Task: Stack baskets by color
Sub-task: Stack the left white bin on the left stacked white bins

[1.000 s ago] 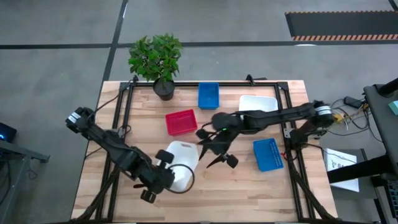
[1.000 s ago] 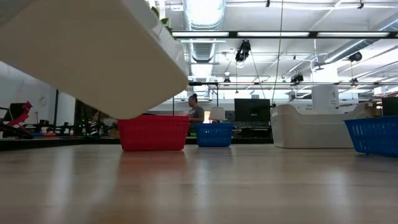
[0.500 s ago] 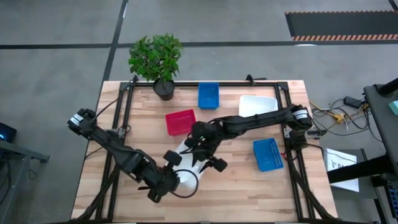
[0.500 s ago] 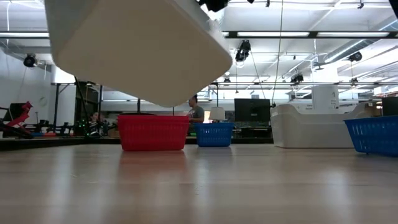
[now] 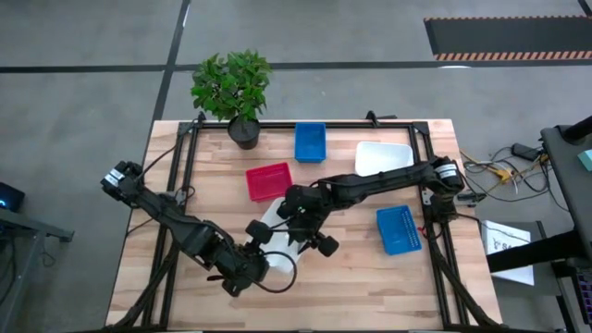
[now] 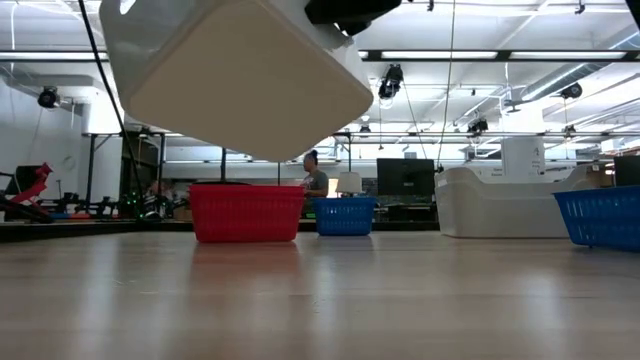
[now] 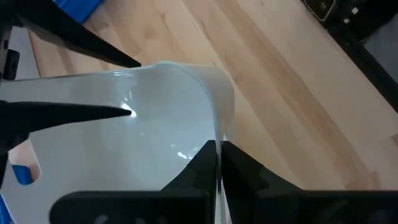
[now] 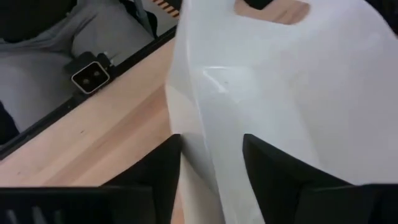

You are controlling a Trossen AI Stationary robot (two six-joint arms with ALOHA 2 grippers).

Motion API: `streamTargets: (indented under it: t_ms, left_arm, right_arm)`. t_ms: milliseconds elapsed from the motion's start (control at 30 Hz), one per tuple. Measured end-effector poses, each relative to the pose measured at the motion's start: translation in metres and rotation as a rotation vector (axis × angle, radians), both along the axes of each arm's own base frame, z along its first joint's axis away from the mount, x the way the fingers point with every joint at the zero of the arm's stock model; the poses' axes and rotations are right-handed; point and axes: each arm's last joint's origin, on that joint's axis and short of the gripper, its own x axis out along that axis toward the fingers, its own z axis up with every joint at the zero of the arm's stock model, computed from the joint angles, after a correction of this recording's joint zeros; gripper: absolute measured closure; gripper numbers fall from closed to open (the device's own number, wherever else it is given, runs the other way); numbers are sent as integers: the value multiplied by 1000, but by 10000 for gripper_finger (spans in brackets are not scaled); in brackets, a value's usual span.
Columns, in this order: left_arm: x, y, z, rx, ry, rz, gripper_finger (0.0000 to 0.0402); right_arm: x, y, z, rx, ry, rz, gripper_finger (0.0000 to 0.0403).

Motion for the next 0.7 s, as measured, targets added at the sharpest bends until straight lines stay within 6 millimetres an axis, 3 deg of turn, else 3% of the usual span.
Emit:
streamTargets:
  t_ms: [233,367,700]
  left_arm:
    - [2,3,0,27,-10,5,401]
    - [4,6,2,20,-30,19,378]
    - [0,11,8,104,-59,0,241]
  right_arm:
    - [-3,6,-1,-27,1,51,376]
    - [-3,6,-1,-31,1,50,391]
    - [-5,3,0,-120,12,-19,394]
